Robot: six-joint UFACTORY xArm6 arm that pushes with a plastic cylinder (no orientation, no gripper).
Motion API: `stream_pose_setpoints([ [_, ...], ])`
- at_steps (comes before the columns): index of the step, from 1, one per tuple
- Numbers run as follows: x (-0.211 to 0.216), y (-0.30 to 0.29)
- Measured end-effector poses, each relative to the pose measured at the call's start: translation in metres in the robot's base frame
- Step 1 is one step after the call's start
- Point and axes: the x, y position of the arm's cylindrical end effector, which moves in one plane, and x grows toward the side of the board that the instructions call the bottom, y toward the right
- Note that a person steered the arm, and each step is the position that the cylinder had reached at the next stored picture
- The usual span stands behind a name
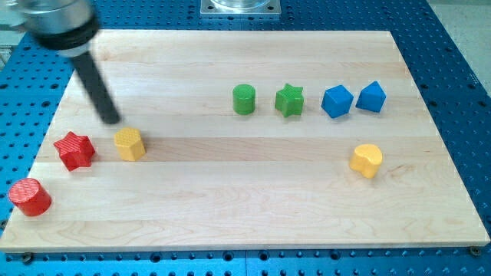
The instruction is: Move the heart right to the hexagon
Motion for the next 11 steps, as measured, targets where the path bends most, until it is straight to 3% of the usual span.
stream_pose_setpoints([
  [2, 0.055, 0.023],
  [3, 0.055, 0.045],
  [5, 0.089, 0.313],
  [6, 0.065, 0.448],
  [7, 0.063, 0.477],
  [9, 0.15, 0.517],
  [10, 0.18, 0.474],
  [11, 0.163, 0.426],
])
